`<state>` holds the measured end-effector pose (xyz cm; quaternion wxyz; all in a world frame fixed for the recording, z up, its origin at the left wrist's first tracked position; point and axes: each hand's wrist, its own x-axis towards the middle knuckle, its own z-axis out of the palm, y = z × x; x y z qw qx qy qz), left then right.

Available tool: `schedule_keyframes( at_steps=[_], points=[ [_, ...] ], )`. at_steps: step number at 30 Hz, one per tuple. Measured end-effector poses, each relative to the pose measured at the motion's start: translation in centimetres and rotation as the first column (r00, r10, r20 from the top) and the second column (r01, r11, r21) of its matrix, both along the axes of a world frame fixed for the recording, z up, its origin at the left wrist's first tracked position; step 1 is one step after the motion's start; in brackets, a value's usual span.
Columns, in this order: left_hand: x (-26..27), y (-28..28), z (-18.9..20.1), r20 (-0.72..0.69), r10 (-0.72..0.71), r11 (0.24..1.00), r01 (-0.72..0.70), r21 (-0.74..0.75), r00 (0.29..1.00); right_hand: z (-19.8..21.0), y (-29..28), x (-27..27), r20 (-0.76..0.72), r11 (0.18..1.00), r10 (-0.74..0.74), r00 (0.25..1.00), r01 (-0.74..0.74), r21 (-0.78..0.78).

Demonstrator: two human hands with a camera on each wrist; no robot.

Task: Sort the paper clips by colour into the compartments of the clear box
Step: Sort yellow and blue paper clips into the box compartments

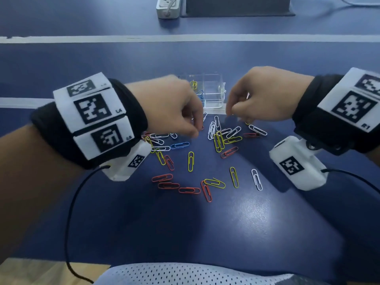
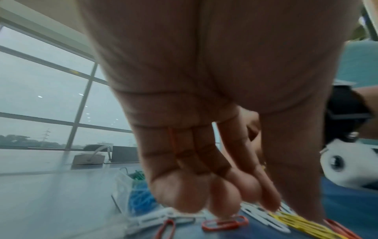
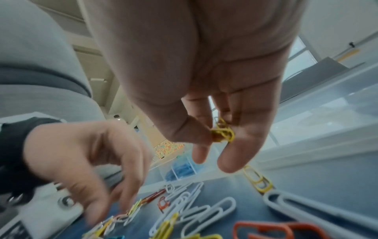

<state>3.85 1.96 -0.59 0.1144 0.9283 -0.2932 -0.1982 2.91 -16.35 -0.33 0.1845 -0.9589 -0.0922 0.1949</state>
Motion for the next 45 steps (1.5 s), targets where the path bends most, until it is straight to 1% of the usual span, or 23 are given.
schedule_keyframes(
  at_steps=[3, 6, 8, 11, 14, 17, 21, 23, 28, 32, 34, 37, 38, 40, 41, 42, 44, 45],
  points=[
    [-1.3, 0.3, -0.4, -0.111, -0.083, 0.995, 0.089, 0.051, 0.990, 0.2, -0.2, 0.1, -0.033, 0.998, -0.024, 0.999, 0.026, 0.050],
    [-2.1, 0.3, -0.9, -0.172, -0.180, 0.973, 0.201, 0.114, 0.968, 0.0, 0.1, -0.3, -0.009, 0.999, 0.030, 0.999, -0.030, 0.021],
    [-2.4, 0.1, -1.4, -0.161, -0.224, 0.959, 0.247, 0.140, 0.961, -0.4, 0.5, -0.8, 0.017, 0.994, 0.098, 0.995, -0.097, -0.048],
    [-2.6, 0.0, -1.7, -0.126, -0.237, 0.954, 0.255, 0.156, 0.963, -1.1, 1.4, -1.8, 0.045, 0.969, 0.197, 0.979, -0.188, -0.159],
    [-2.5, 0.2, -1.7, -0.126, -0.236, 0.951, 0.256, 0.173, 0.963, -1.1, 2.2, -2.4, 0.075, 0.946, 0.236, 0.969, -0.212, -0.247],
    [-2.8, 0.6, -1.5, -0.104, -0.228, 0.956, 0.243, 0.167, 0.968, -1.1, 2.4, -2.4, 0.090, 0.946, 0.233, 0.968, -0.205, -0.253],
    [-3.4, 0.6, -1.4, -0.007, -0.224, 0.960, 0.222, 0.170, 0.975, -0.9, 2.4, -2.1, 0.030, 0.960, 0.215, 0.976, -0.206, -0.188],
    [-3.4, 0.6, -1.4, -0.010, -0.211, 0.964, 0.210, 0.161, 0.977, -0.4, 2.3, -1.9, 0.011, 0.974, 0.189, 0.982, -0.186, -0.127],
    [-3.1, 0.8, -1.4, -0.022, -0.183, 0.974, 0.184, 0.132, 0.983, 0.7, 2.2, -0.7, -0.053, 0.992, 0.099, 0.994, -0.094, 0.081],
    [-3.2, 0.8, -1.4, -0.018, -0.145, 0.981, 0.146, 0.130, 0.989, 0.7, 2.4, 0.9, -0.117, 0.959, 0.000, 0.993, 0.033, 0.280],
    [-3.2, 0.7, -1.5, -0.028, -0.118, 0.986, 0.121, 0.117, 0.993, 0.6, 2.8, 2.0, -0.118, 0.935, -0.065, 0.991, 0.101, 0.339],
    [-2.6, 0.5, -1.3, -0.038, -0.038, 0.997, 0.040, 0.061, 0.999, 0.8, 3.7, 3.8, -0.094, 0.925, -0.132, 0.987, 0.156, 0.346],
    [-2.1, 0.4, -1.1, -0.025, 0.007, 1.000, -0.006, 0.022, 1.000, 0.9, 3.9, 4.5, -0.085, 0.925, -0.152, 0.985, 0.172, 0.338],
    [-0.7, 0.4, -0.6, 0.011, 0.147, 0.985, -0.145, -0.092, 0.989, 1.0, 4.4, 5.5, -0.049, 0.931, -0.195, 0.980, 0.200, 0.306],
    [0.3, 0.5, -0.4, 0.003, 0.232, 0.959, -0.229, -0.166, 0.973, 1.1, 4.7, 5.8, -0.003, 0.948, -0.195, 0.981, 0.189, 0.255],
    [1.3, 0.7, -0.3, -0.036, 0.311, 0.919, -0.311, -0.243, 0.950, 1.1, 5.0, 6.1, 0.058, 0.967, -0.185, 0.981, 0.171, 0.191],
    [2.9, 0.8, -0.3, -0.147, 0.429, 0.808, -0.452, -0.378, 0.891, 1.3, 5.5, 6.5, 0.151, 0.980, -0.188, 0.971, 0.174, 0.098],
    [3.5, 0.8, -0.3, -0.184, 0.472, 0.753, -0.502, -0.426, 0.862, 1.3, 5.6, 6.6, 0.159, 0.978, -0.202, 0.966, 0.191, 0.084]
  ],
)
